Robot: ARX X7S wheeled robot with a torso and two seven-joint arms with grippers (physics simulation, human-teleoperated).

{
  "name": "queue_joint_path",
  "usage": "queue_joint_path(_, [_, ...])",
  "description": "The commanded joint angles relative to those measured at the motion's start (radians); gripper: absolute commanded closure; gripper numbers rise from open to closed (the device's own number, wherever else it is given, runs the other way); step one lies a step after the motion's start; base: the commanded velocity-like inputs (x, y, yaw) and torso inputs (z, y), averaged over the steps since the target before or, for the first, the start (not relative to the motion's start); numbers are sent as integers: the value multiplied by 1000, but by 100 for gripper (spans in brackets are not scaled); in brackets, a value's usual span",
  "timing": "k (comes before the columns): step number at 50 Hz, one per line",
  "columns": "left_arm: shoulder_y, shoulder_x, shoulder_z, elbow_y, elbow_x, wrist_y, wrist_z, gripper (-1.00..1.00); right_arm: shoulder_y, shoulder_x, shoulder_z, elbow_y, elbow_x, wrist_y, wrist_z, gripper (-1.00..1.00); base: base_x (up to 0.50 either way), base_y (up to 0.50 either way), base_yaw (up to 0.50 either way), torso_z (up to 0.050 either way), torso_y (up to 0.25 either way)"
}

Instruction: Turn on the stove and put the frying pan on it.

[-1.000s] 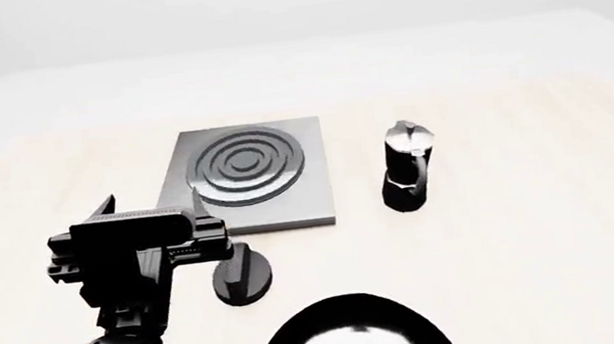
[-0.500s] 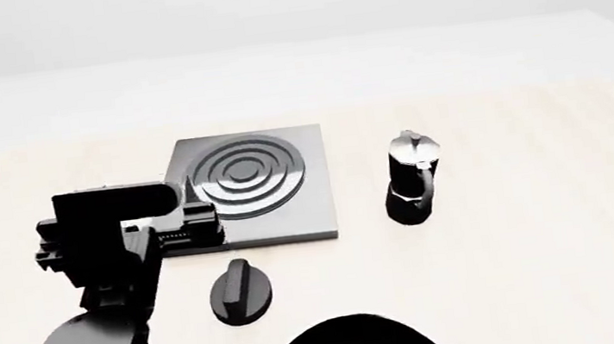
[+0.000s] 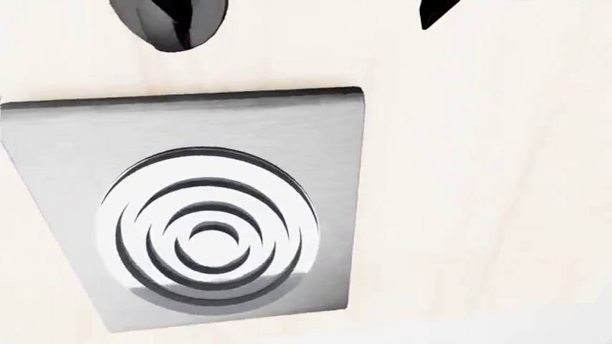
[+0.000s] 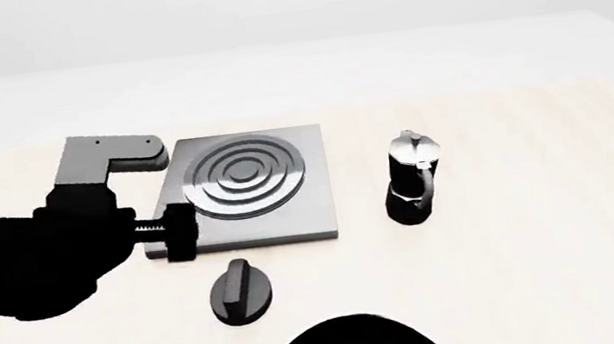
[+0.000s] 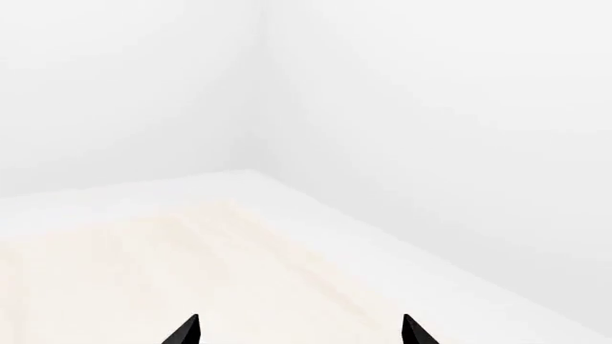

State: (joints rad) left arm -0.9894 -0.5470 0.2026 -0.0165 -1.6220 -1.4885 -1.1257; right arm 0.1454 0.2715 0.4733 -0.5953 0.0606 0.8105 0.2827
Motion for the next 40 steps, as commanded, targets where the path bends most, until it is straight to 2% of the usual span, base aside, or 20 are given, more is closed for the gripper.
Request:
queue_joint_path(1, [-82, -118, 158, -168, -116, -47, 81, -100, 0, 2, -15, 12, -2, -5, 4, -100, 0, 0, 0, 0, 0])
queue_joint_path(13, [-76, -140, 234, -170, 4, -13, 282, -100, -2, 3, -18, 14, 1, -8, 7, -100, 0, 0, 0, 0, 0])
queue_joint_path(20, [-43, -144, 253, -171, 92, 71, 463, -100, -7, 2, -17, 22, 3, -17, 8, -100, 0, 0, 0, 0, 0])
queue_joint_path(26, [-15, -132, 264, -216, 144, 142, 571, -100, -9, 2, -23, 22, 2, -18, 10, -100, 0, 0, 0, 0, 0])
queue_joint_path(40, [3, -100, 288, -282, 188, 195, 617, -100, -12, 3, -29, 27, 4, -25, 13, -100, 0, 0, 0, 0, 0])
